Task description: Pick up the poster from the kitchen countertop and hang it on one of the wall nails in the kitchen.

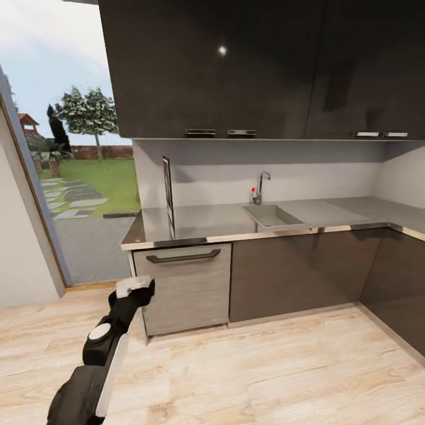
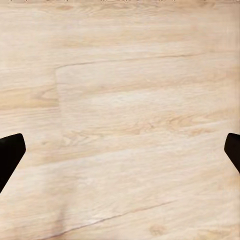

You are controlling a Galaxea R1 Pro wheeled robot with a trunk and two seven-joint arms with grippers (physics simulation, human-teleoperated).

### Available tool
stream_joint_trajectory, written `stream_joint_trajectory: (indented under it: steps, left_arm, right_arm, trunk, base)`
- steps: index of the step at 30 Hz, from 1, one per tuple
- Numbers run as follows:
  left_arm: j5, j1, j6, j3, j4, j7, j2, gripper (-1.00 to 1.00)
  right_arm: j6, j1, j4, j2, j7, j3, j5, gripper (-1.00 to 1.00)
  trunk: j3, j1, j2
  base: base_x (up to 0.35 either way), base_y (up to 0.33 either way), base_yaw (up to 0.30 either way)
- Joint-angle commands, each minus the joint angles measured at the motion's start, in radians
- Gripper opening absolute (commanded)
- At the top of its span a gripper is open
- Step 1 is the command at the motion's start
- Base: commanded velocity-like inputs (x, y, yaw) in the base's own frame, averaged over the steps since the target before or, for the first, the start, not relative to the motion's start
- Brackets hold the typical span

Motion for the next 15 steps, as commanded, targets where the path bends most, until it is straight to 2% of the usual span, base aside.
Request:
stream_joint_trajectory:
  steps: [1, 2, 3, 5, 6, 7, 8, 9, 11, 12, 15]
  left_arm:
    - [0.006, -0.075, 0.041, 0.0, 0.01, 0.035, -0.026, 1.0]
    - [0.005, -0.197, 0.097, -0.001, 0.054, 0.062, -0.051, 1.0]
    - [0.004, -0.272, 0.129, -0.001, 0.095, 0.072, -0.061, 1.0]
    - [0.004, -0.444, 0.168, -0.001, 0.251, 0.083, -0.071, 1.0]
    - [0.003, -0.622, 0.18, -0.001, 0.488, 0.089, -0.077, 1.0]
    - [0.003, -0.659, 0.166, -0.001, 0.553, 0.09, -0.077, 1.0]
    - [0.003, -0.672, 0.155, -0.001, 0.578, 0.09, -0.077, 1.0]
    - [0.003, -0.697, 0.118, 0.0, 0.625, 0.09, -0.076, 1.0]
    - [0.002, -0.71, 0.093, 0.002, 0.647, 0.09, -0.074, 1.0]
    - [0.002, -0.715, 0.084, 0.004, 0.656, 0.09, -0.073, 1.0]
    - [0.002, -0.72, 0.076, 0.008, 0.661, 0.09, -0.072, 1.0]
  right_arm:
    - [-0.009, -0.001, -0.001, -0.003, -0.001, 0.0, 0.0, 1.0]
    - [-0.054, -0.001, -0.002, -0.02, 0.0, 0.0, -0.002, 1.0]
    - [-0.095, 0.0, -0.002, -0.03, 0.0, 0.0, -0.003, 1.0]
    - [-0.196, 0.0, -0.015, -0.04, 0.0, -0.008, -0.006, 1.0]
    - [-0.264, 0.006, -0.169, -0.042, 0.001, -0.064, -0.006, 1.0]
    - [-0.269, 0.034, -0.267, -0.042, 0.002, -0.081, -0.006, 1.0]
    - [-0.265, 0.054, -0.32, -0.041, 0.002, -0.087, -0.007, 1.0]
    - [-0.217, 0.132, -0.484, -0.037, 0.003, -0.098, -0.008, 1.0]
    - [-0.15, 0.213, -0.601, -0.032, 0.004, -0.104, -0.009, 1.0]
    - [-0.12, 0.249, -0.642, -0.027, 0.004, -0.106, -0.008, 1.0]
    - [-0.089, 0.287, -0.662, -0.02, 0.006, -0.11, -0.009, 1.0]
  trunk:
    - [-0.001, 0.0, -0.001]
    - [-0.001, 0.0, -0.001]
    - [-0.001, 0.0, -0.001]
    - [-0.001, 0.0, -0.001]
    - [-0.001, 0.0, -0.001]
    - [-0.001, 0.0, -0.001]
    - [-0.001, 0.0, -0.001]
    - [-0.001, 0.0, -0.001]
    - [-0.001, 0.0, -0.001]
    - [-0.001, 0.0, -0.001]
    - [-0.001, 0.0, -0.001]
  base:
    - [0.0, 0.0, 0.0]
    - [0.0, 0.0, 0.0]
    - [0.0, 0.0, 0.0]
    - [0.0, 0.0, 0.0]
    - [0.0, 0.0, 0.0]
    - [0.0, 0.0, 0.0]
    - [0.0, 0.0, 0.0]
    - [0.0, 0.0, 0.0]
    - [0.0, 0.0, 0.0]
    - [0.0, 0.0, 0.0]
    - [0.0, 0.0, 0.0]
